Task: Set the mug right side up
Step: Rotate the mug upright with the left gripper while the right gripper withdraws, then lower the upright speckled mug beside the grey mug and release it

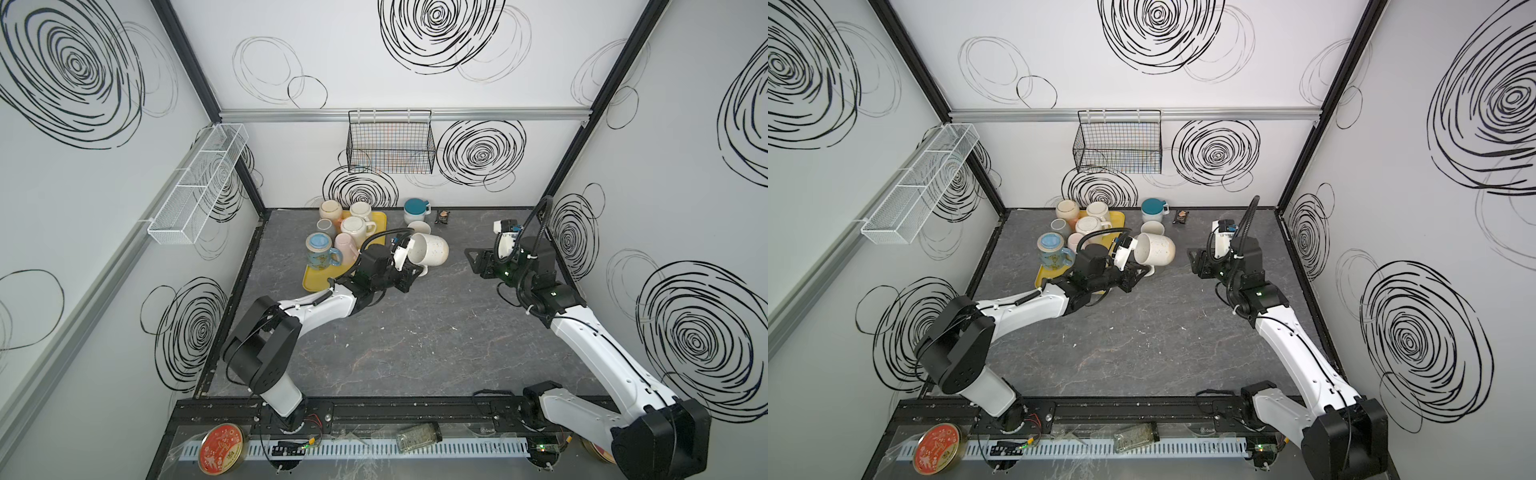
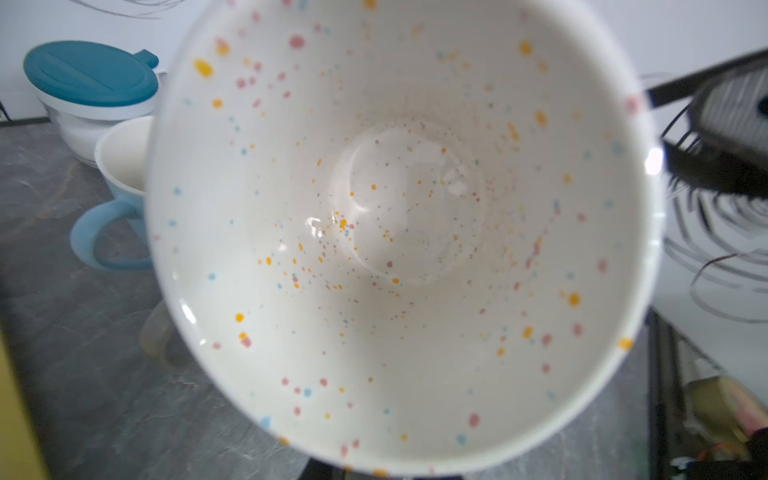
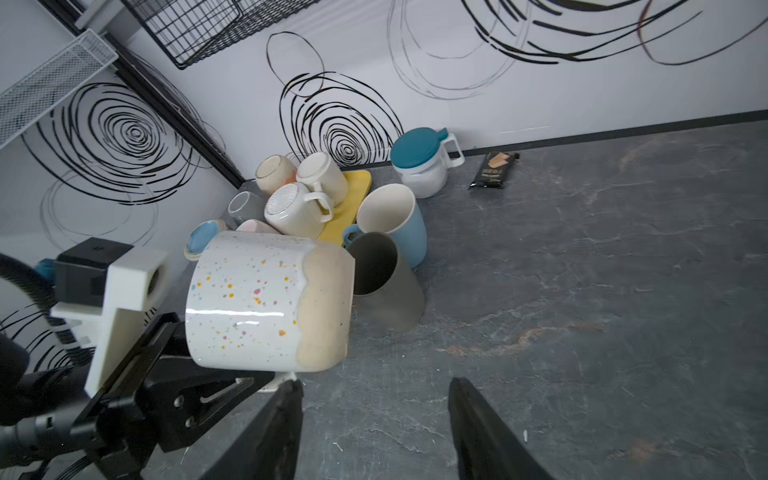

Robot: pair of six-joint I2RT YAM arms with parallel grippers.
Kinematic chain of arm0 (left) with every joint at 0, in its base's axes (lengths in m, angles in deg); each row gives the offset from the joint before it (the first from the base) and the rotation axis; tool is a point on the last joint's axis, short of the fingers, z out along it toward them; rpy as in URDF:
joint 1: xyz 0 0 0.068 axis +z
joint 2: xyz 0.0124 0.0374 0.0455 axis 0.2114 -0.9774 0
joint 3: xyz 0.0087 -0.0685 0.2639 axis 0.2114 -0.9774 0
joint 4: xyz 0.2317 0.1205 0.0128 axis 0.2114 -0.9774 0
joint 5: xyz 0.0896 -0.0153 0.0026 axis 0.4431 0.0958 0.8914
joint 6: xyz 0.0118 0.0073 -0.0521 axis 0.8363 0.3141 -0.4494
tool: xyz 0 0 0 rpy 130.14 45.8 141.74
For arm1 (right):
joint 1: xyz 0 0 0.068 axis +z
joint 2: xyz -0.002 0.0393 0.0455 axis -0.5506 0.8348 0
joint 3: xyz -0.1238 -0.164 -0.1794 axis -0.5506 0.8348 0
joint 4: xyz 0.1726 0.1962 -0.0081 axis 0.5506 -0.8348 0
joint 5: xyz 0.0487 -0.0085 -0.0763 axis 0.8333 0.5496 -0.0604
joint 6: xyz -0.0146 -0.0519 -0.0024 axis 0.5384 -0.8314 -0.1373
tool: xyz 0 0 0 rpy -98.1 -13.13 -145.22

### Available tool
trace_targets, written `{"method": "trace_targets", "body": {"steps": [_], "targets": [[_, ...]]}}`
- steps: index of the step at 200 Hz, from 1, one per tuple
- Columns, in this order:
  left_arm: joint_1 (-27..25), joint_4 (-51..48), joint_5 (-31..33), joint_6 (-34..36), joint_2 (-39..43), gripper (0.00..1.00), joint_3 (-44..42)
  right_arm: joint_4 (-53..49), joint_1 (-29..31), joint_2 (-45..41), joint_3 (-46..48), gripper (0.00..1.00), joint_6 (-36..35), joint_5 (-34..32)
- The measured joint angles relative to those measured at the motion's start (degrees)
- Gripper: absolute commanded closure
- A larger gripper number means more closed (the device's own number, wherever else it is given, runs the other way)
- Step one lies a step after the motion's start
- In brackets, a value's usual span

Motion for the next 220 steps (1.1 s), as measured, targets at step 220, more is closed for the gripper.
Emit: {"method": "trace_targets", "body": {"steps": [220], "targets": [[-4.68, -53.11, 25.27, 41.44, -22.86, 1.0, 35.91, 2.62, -3.45, 19.32, 1.18, 0.44, -1.49, 9.07]]}}
